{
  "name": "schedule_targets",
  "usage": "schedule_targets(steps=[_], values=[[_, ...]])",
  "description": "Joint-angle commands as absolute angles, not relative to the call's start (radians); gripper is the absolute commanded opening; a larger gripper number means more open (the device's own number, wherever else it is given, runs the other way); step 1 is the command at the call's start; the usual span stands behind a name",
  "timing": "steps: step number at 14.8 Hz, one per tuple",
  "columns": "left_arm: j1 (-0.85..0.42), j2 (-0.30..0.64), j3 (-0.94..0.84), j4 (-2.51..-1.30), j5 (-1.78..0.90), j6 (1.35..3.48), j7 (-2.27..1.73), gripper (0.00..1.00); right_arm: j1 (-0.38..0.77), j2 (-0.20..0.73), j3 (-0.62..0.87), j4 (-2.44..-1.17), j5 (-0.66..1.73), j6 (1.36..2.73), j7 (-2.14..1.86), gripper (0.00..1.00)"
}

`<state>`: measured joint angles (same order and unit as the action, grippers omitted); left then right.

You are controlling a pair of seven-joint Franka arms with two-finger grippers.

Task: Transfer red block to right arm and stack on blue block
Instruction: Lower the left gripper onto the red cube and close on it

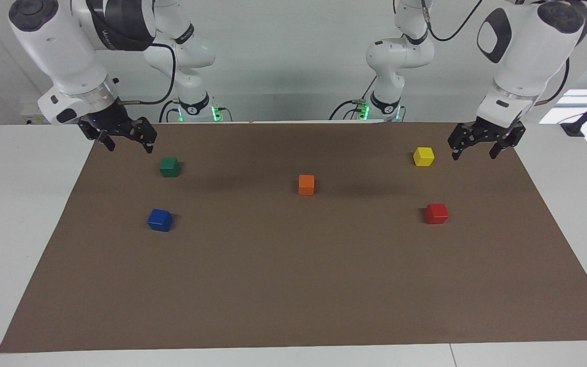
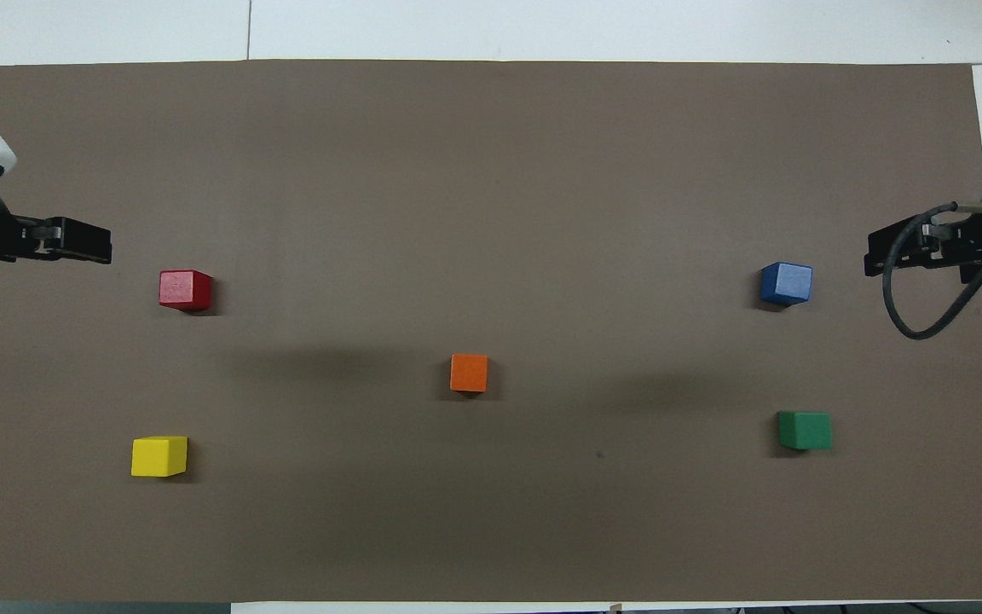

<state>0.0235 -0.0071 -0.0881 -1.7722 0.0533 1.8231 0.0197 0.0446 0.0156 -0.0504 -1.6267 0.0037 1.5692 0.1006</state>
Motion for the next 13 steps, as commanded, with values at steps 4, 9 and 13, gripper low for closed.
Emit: schedule_targets(steps=[4,9,13], values=[[0.067,0.112,-0.095,-1.92,0.057,2.103,0.029,1.0,0.028,0.015,-0.041,-1.617,0.015,1.549,0.072,1.0],[0.084,0.132,-0.094,-2.112,0.057,2.35,0.031,1.0,0.0,0.012,-0.043,-1.615,0.003,1.551,0.04,1.0],[0.081,0.147,-0.095,-2.154,0.057,2.401,0.026,1.0,-0.06,0.006,-0.043,-1.658,0.168,1.621,-0.193,1.0]])
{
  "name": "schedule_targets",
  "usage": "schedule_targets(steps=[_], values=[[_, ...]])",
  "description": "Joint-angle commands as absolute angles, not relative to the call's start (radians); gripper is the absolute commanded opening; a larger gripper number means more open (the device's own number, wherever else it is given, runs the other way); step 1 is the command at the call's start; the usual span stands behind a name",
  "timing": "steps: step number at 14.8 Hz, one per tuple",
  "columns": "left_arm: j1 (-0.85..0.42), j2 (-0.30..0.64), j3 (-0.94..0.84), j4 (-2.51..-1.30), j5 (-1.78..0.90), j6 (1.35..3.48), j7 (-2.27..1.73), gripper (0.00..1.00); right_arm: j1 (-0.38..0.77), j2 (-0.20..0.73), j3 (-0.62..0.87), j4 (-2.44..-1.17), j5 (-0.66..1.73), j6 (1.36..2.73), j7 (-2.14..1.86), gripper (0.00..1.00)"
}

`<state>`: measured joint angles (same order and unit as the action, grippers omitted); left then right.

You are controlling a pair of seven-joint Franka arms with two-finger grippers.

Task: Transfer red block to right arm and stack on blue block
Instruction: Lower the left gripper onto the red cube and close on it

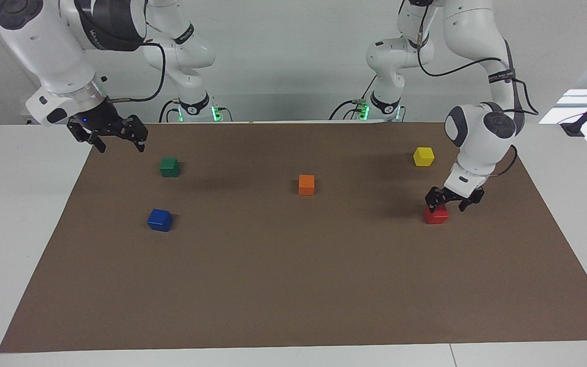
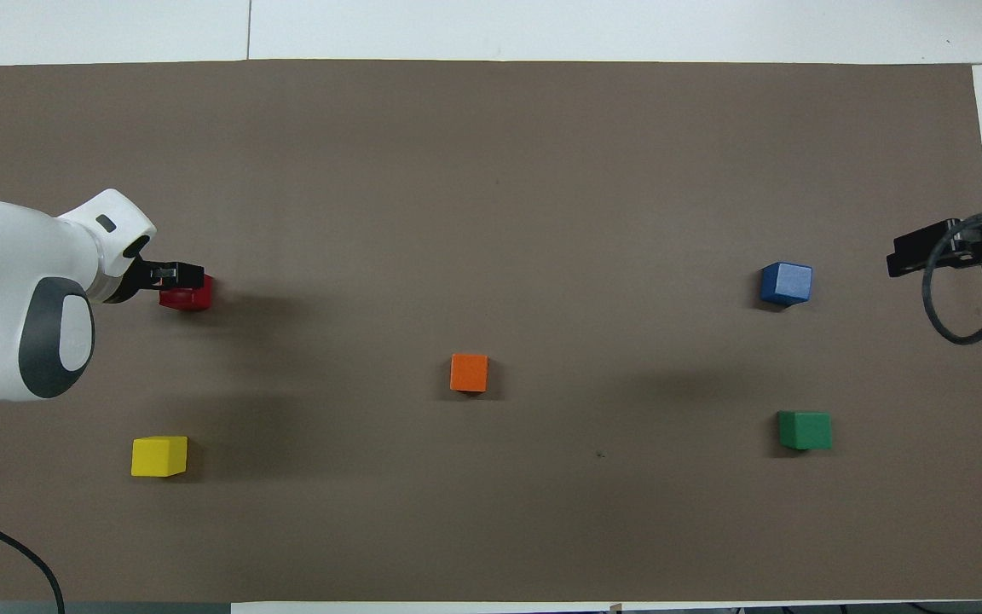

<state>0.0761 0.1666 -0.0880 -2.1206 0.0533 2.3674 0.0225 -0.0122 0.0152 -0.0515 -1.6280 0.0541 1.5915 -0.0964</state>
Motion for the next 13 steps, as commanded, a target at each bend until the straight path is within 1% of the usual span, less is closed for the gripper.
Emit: schedule_targets(steps=[1,3,6,7,8,9,10,11,12,13], values=[[0.08,0.161,-0.095,-2.155,0.057,2.407,0.028,1.0,-0.09,0.006,-0.043,-1.673,0.269,1.623,-0.21,1.0],[0.083,0.172,-0.095,-2.163,0.057,2.427,0.029,1.0,-0.12,0.02,-0.043,-1.684,0.426,1.617,-0.259,1.0],[0.078,0.199,-0.097,-2.184,0.057,2.464,0.017,1.0,-0.155,0.025,-0.043,-1.785,0.712,1.601,-0.333,1.0],[0.075,0.205,-0.097,-2.184,0.058,2.468,0.017,1.0,-0.156,0.034,-0.043,-1.805,0.789,1.605,-0.342,1.0],[0.071,0.219,-0.097,-2.18,0.058,2.474,0.015,1.0,-0.158,0.063,-0.043,-1.807,0.854,1.6,-0.357,1.0],[0.071,0.225,-0.097,-2.175,0.057,2.476,0.015,0.96,-0.158,0.078,-0.043,-1.815,0.906,1.595,-0.379,1.0],[0.071,0.225,-0.097,-2.168,0.057,2.459,0.011,0.66,-0.156,0.083,-0.043,-1.848,0.96,1.594,-0.394,1.0],[0.066,0.225,-0.097,-2.154,0.057,2.426,-0.017,0.32,-0.152,0.084,-0.043,-1.889,1.047,1.595,-0.406,1.0],[0.061,0.225,-0.097,-2.145,0.057,2.399,-0.053,0.0,-0.141,0.097,-0.043,-1.922,1.146,1.595,-0.432,1.0],[0.061,0.225,-0.1,-2.131,0.054,2.39,-0.09,0.0,-0.127,0.107,-0.041,-1.945,1.219,1.597,-0.445,1.0]])
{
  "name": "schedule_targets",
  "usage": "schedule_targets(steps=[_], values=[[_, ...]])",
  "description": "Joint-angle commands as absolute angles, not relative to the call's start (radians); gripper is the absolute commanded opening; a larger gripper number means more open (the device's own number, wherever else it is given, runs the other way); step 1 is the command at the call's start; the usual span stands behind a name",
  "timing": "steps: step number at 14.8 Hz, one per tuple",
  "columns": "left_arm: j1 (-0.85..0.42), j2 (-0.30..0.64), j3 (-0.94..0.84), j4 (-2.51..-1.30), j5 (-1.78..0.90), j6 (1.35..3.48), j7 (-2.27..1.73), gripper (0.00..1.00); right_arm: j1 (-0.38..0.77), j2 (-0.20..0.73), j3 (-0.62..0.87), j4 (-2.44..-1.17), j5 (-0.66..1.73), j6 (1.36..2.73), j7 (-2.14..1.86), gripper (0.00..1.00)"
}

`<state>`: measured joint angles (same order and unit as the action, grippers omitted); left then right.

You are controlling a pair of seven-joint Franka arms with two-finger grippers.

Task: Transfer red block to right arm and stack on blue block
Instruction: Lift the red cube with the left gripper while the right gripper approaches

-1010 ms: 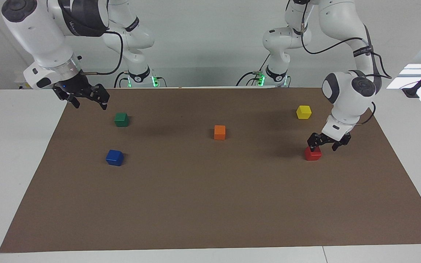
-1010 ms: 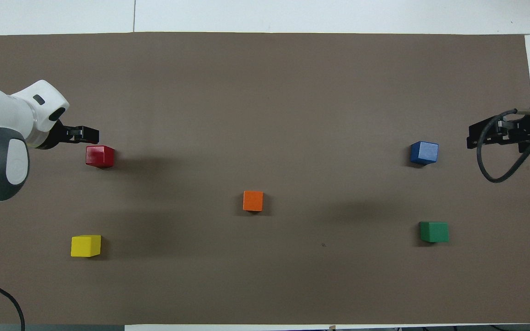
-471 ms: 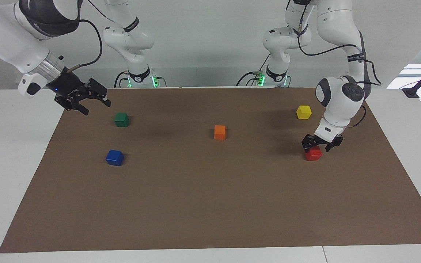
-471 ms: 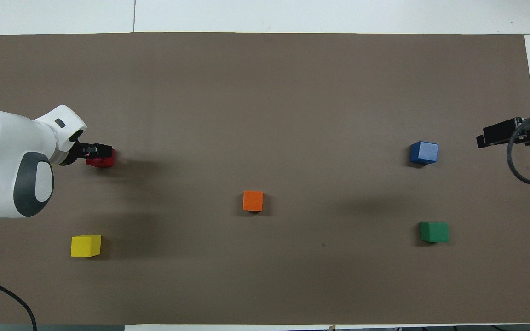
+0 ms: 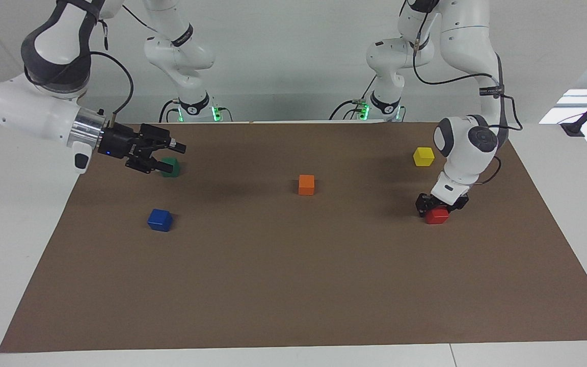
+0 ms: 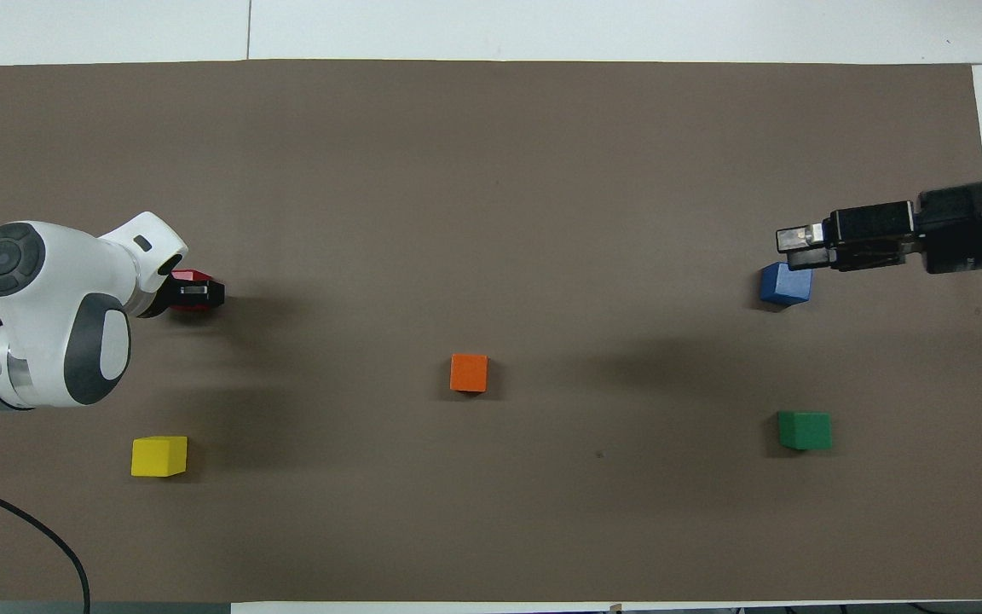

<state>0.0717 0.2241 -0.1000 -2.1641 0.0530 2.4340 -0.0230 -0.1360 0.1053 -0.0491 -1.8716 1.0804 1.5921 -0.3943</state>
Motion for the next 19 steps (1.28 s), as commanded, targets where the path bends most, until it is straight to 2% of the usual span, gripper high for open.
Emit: schedule_targets(steps=[1,3,6,8,12,14,16,19], values=[[0.058,0.225,-0.1,-2.12,0.025,2.373,-0.156,0.0,-0.103,0.118,-0.041,-1.96,1.27,1.597,-0.445,1.0],[0.057,0.207,-0.103,-2.042,-0.075,2.25,-0.276,0.0,-0.086,0.135,-0.04,-2.009,1.377,1.597,-0.451,1.0],[0.057,0.193,-0.112,-1.793,-0.228,1.871,-0.553,0.0,-0.065,0.23,-0.038,-2.072,1.567,1.559,-0.645,1.0],[0.057,0.154,-0.135,-1.682,-0.293,1.728,-0.777,0.0,-0.031,0.271,-0.037,-2.066,1.673,1.522,-0.661,1.0],[0.057,0.017,-0.247,-1.667,-0.476,1.72,-1.184,0.0,0.02,0.288,-0.034,-2.078,1.773,1.459,-0.669,1.0],[0.057,0.006,-0.297,-1.666,-0.614,1.73,-1.419,0.0,0.025,0.296,-0.034,-2.095,1.81,1.387,-0.669,1.0],[0.055,0.006,-0.346,-1.68,-0.696,1.826,-1.564,0.0,0.029,0.299,-0.032,-2.115,1.885,1.333,-0.678,1.0],[-0.015,-0.018,-0.383,-1.759,-0.727,1.972,-1.707,0.0,0.051,0.351,-0.031,-2.114,1.96,1.273,-0.73,1.0]])
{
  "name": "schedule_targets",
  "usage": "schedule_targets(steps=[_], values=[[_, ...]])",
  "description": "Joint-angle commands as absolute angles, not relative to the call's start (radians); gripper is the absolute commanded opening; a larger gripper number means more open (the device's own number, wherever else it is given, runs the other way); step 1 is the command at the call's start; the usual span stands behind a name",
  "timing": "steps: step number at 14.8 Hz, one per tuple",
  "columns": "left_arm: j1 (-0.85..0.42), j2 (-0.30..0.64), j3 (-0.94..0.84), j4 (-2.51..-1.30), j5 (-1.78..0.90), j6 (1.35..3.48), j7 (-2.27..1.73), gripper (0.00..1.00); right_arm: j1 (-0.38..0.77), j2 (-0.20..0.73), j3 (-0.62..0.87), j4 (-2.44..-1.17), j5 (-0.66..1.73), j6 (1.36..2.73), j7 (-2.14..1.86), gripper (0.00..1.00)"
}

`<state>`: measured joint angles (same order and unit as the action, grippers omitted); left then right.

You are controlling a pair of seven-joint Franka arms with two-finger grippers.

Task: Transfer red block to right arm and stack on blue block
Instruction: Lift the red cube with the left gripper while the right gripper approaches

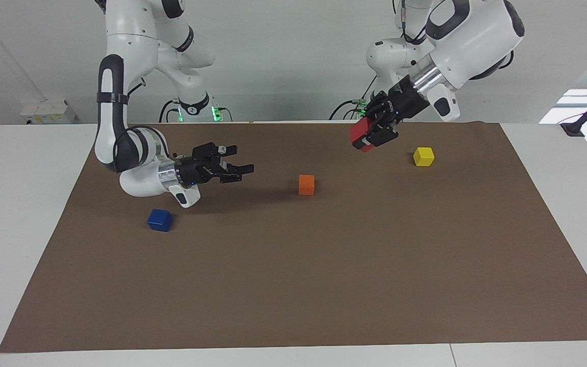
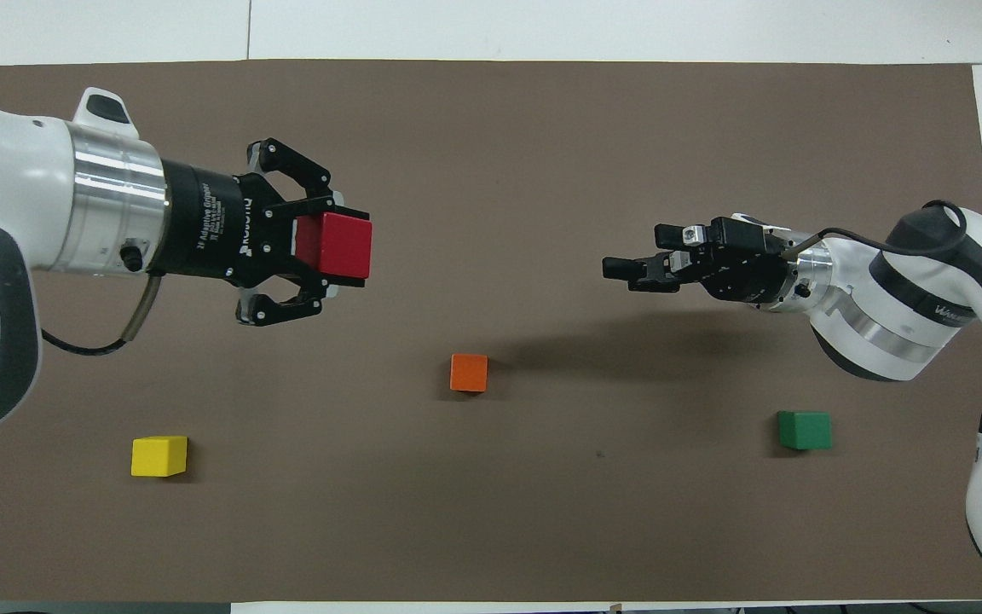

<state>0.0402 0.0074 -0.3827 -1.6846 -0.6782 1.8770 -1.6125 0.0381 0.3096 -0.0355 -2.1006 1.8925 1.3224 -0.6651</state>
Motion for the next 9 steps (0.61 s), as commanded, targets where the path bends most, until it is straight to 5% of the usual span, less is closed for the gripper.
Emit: schedule_targets(steps=[1,9], values=[[-0.043,-0.037,-0.382,-1.797,-0.779,1.997,-1.735,0.0,0.078,0.359,-0.031,-2.114,1.992,1.266,-0.741,1.0],[-0.277,-0.075,-0.383,-1.937,-0.927,2.406,-1.922,0.0,0.195,0.391,-0.031,-2.109,2.149,1.264,-0.77,1.0]])
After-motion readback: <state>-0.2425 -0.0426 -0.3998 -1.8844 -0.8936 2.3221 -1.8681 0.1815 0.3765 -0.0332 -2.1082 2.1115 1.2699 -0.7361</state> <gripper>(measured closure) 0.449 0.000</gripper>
